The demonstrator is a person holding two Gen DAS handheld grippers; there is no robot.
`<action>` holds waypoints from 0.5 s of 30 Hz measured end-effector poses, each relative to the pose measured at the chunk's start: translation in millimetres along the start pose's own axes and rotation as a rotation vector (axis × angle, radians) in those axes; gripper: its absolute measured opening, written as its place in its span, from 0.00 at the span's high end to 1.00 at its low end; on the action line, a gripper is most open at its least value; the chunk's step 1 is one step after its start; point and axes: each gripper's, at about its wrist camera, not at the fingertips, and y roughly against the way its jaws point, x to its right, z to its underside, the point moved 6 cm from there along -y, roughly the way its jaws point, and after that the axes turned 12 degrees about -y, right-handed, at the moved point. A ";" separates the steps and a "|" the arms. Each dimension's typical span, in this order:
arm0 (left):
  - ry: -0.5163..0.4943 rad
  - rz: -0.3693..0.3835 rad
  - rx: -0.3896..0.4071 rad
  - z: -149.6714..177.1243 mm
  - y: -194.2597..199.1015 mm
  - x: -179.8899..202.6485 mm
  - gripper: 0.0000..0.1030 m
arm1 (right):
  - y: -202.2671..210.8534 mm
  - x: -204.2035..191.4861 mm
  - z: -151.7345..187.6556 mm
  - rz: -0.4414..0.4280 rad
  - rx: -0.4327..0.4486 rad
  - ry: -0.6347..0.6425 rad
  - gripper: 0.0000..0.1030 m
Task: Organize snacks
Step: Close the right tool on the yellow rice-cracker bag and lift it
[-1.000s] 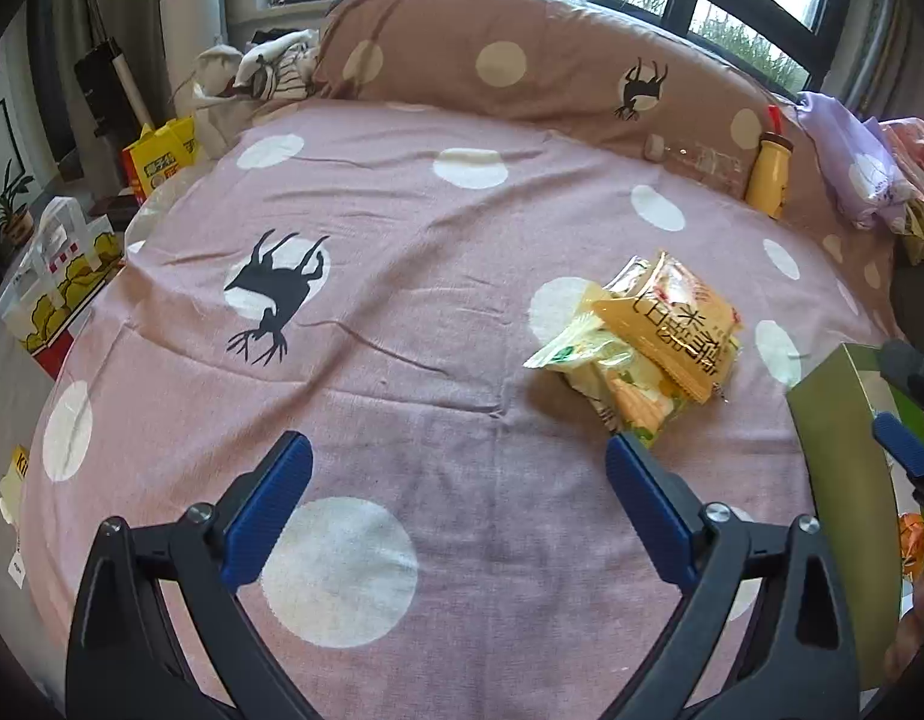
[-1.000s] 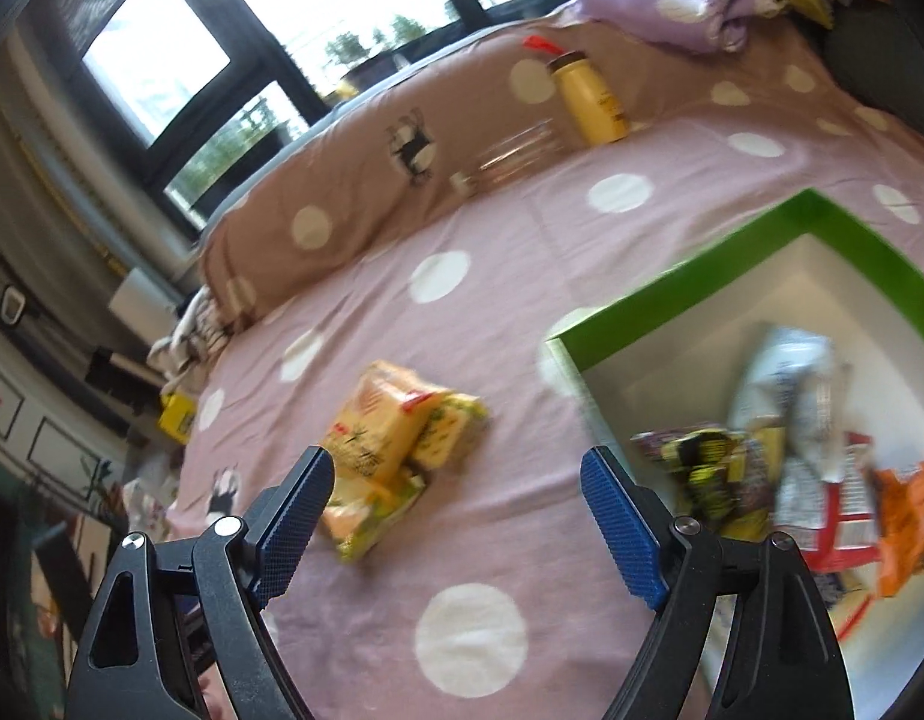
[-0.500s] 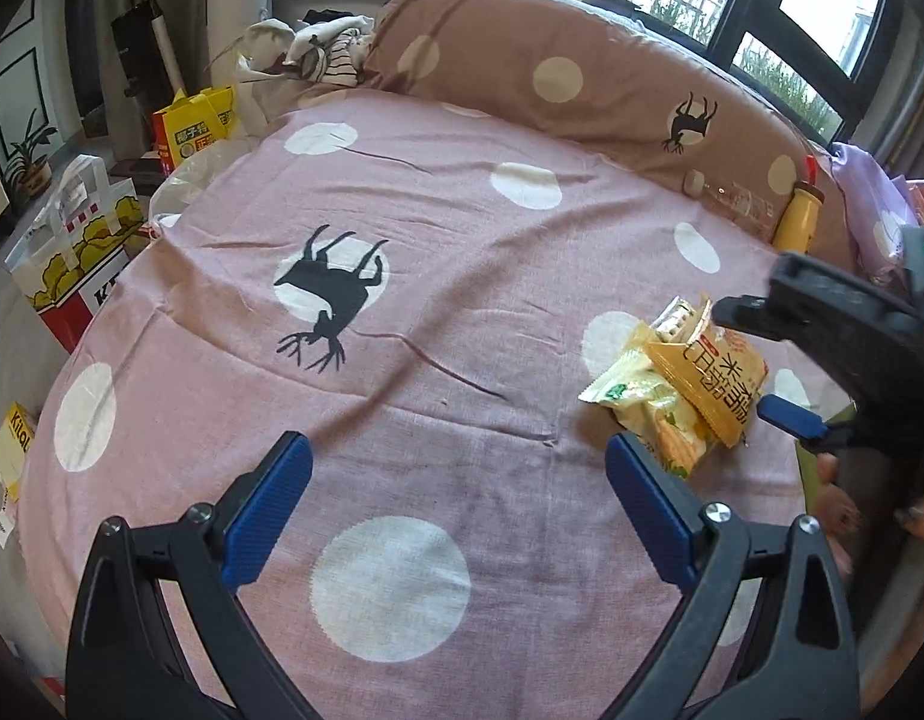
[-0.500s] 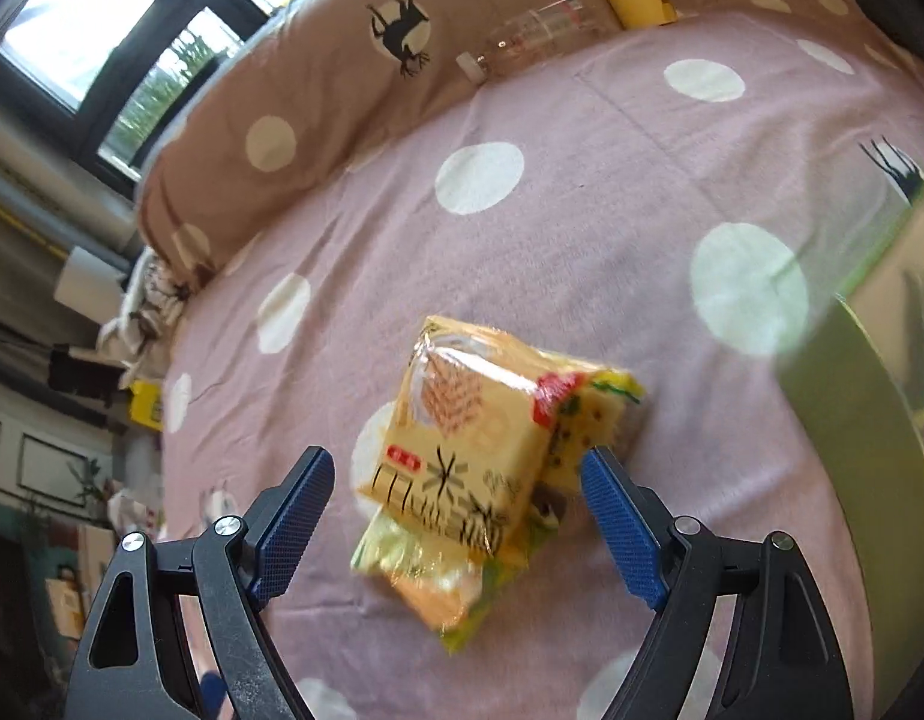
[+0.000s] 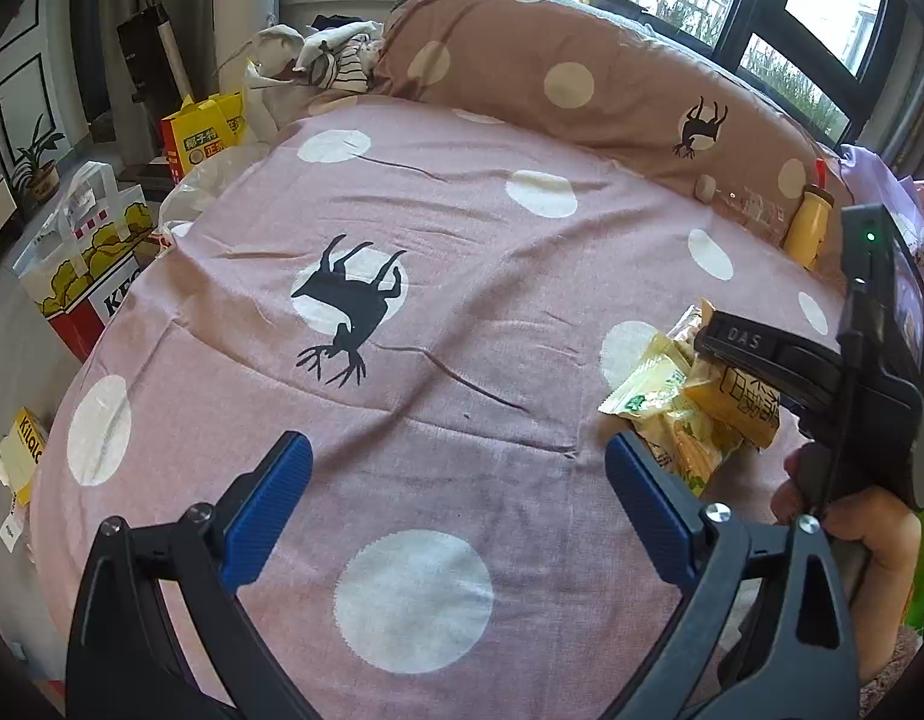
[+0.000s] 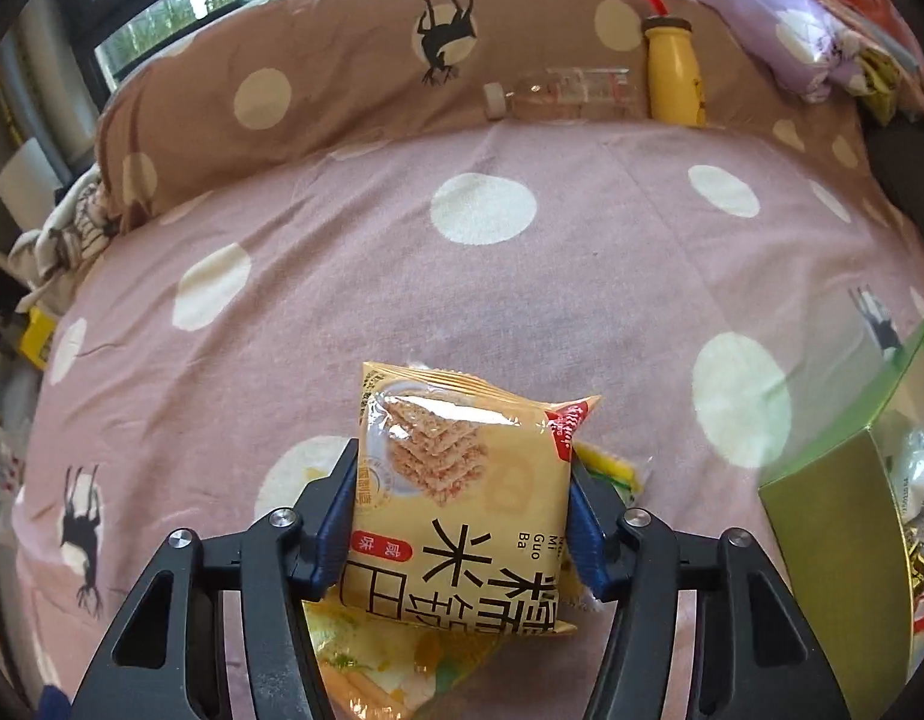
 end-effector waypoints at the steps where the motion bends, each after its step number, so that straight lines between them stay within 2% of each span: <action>1: 0.000 0.001 0.002 0.0 0.6 0.2 0.04 | 2.4 2.8 1.4 -0.011 -0.009 0.001 0.41; 7: -0.010 0.001 0.000 0.6 1.8 1.9 0.04 | 27.5 12.7 15.4 -0.108 -0.083 -0.003 0.41; 11: -0.019 -0.005 -0.018 3.0 0.6 4.7 0.04 | 52.2 20.6 41.9 -0.172 -0.142 0.049 0.41; 15: -0.029 0.021 -0.034 5.8 -0.3 12.3 0.04 | 60.1 31.7 77.9 -0.231 -0.225 0.074 0.41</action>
